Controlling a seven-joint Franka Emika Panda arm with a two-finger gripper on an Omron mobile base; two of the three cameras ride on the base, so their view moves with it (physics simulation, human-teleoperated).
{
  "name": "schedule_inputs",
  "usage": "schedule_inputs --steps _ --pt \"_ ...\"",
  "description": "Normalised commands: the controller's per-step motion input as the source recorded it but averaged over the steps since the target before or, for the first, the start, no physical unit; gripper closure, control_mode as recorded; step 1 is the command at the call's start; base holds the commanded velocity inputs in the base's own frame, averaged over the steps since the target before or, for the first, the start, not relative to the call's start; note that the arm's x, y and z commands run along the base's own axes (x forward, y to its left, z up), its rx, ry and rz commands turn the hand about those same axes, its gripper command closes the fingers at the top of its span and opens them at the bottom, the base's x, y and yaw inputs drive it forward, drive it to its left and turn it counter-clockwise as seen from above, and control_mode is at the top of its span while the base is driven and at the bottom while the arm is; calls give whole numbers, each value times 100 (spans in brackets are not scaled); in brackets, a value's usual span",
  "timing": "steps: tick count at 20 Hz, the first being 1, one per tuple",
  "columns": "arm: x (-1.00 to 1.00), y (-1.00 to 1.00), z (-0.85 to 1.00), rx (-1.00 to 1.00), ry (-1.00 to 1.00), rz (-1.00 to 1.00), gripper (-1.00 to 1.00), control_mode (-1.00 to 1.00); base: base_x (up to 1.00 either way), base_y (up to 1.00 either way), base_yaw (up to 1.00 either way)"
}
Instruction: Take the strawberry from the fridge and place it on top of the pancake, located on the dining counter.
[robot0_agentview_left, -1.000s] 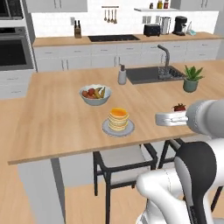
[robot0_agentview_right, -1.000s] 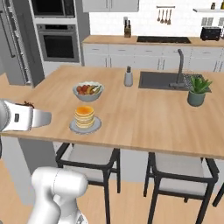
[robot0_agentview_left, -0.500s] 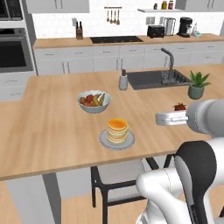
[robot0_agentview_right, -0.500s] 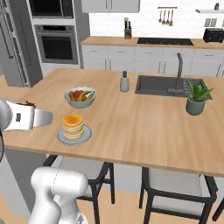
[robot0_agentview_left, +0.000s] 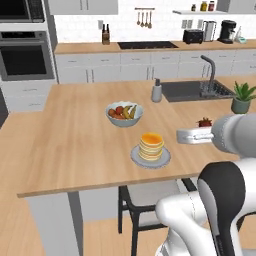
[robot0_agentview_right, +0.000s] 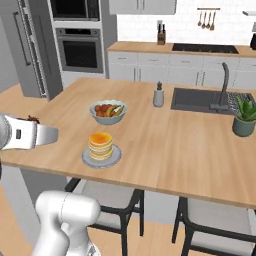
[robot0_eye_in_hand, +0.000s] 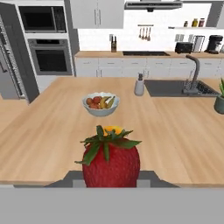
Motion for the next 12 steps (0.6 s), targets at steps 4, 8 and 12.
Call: schedule_inputs --steps 4,8,12 --pt "0 0 0 0 0 0 100 100 87 -5 22" --pt "95 -23 0 12 24 24 100 -100 0 0 0" --pt "84 -2 -9 8 36 20 100 -100 0 0 0"
